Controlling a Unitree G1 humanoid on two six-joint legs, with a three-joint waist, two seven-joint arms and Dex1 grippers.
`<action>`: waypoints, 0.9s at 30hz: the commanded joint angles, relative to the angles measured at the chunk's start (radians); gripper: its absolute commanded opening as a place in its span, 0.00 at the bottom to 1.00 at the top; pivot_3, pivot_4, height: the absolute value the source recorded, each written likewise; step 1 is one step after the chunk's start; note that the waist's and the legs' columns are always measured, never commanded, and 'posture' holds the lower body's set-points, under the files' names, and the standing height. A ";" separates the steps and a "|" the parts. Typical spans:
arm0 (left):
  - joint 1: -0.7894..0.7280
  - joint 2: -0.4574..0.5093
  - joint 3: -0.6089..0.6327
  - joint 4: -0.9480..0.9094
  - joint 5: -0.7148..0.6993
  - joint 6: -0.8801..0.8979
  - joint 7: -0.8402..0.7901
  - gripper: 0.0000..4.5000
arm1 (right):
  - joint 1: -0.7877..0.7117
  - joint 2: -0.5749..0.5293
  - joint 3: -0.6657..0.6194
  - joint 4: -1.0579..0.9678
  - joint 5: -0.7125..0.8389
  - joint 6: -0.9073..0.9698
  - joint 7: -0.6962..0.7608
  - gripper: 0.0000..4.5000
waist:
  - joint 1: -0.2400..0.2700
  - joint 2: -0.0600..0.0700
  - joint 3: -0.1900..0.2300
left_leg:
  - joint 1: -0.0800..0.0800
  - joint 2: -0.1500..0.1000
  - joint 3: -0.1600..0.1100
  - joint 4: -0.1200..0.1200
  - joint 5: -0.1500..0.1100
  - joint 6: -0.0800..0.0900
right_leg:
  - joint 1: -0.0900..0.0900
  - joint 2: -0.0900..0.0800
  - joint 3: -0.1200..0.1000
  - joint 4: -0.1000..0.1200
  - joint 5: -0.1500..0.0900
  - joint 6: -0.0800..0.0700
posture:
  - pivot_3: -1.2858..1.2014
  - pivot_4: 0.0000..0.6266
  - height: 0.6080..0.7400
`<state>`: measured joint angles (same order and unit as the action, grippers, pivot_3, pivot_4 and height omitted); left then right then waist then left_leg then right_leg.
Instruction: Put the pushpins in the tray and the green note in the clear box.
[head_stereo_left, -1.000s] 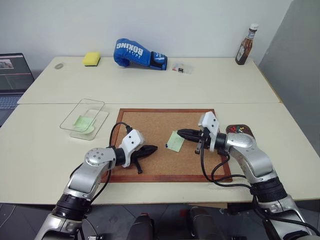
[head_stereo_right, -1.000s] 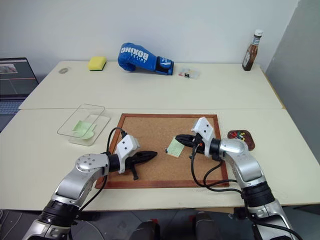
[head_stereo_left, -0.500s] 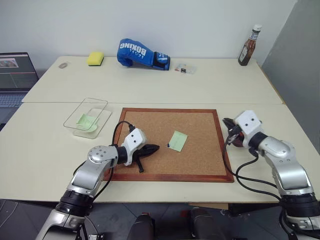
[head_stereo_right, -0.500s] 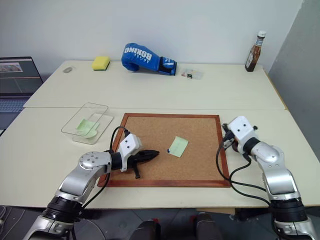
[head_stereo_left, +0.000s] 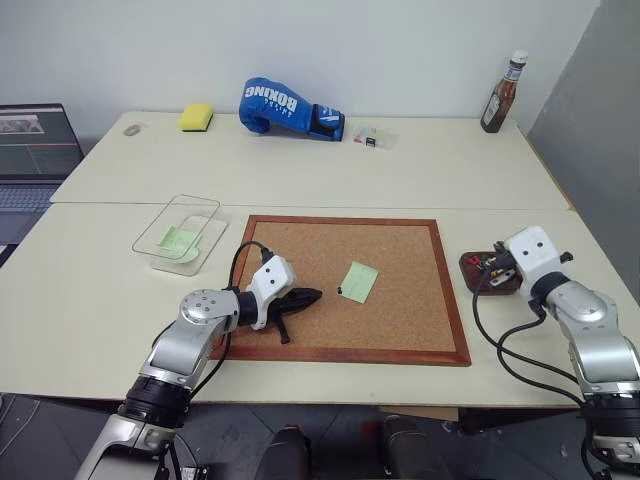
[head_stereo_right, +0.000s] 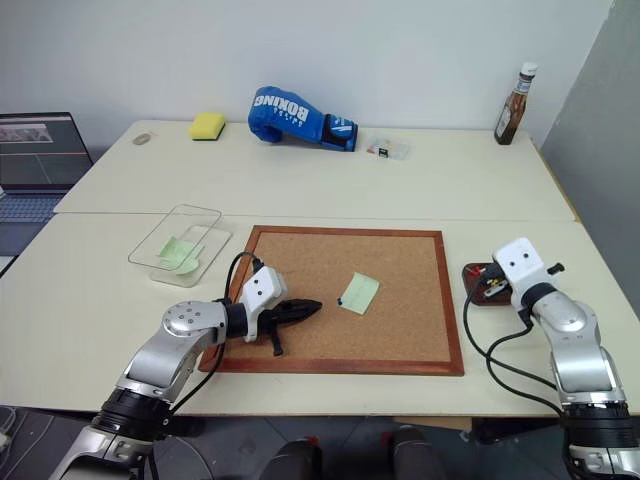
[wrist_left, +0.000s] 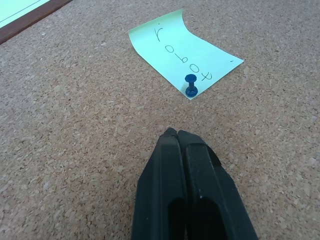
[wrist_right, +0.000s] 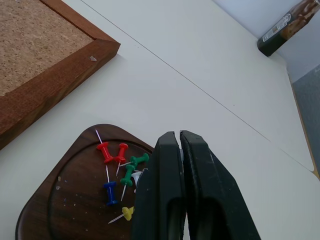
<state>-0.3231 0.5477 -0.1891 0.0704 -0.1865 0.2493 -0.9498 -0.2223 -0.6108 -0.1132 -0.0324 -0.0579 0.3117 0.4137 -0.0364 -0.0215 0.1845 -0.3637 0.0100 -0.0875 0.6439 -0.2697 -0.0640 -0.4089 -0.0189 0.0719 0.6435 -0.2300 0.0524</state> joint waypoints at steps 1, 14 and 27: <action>0.022 -0.004 -0.038 0.035 0.037 0.014 0.000 0.00 | 0.000 0.000 -0.026 -0.009 0.012 0.003 -0.009 0.01 | 0.000 0.000 0.000 | 0.000 0.000 0.000 0.000 0.000 0.000 | 0.000 0.000 0.000 0.000 0.000 0.000 | 0.52 0.24 1.00; 0.022 -0.003 -0.037 0.046 0.035 0.013 -0.008 0.00 | -0.020 -0.002 -0.007 0.042 0.007 -0.007 -0.001 0.18 | 0.002 0.000 0.000 | 0.000 0.000 0.000 0.000 0.000 0.000 | 0.000 0.000 0.000 0.000 0.000 0.000 | 0.52 0.24 1.00; 0.013 0.001 -0.030 0.044 0.037 0.017 -0.011 0.00 | -0.010 0.007 -0.014 0.018 0.023 0.005 0.004 0.80 | 0.002 0.000 0.000 | 0.000 0.000 0.000 0.000 0.000 0.000 | 0.000 0.000 0.000 0.000 0.000 0.000 | 0.52 0.24 1.00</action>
<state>-0.3344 0.5451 -0.1883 0.0873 -0.1851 0.2456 -0.9626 -0.2262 -0.6014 -0.1115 0.0252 -0.0492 0.3182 0.4147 -0.0346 -0.0214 0.1844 -0.3635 0.0100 -0.0875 0.6440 -0.2697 -0.0640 -0.4087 -0.0189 0.0718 0.6436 -0.2300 0.0525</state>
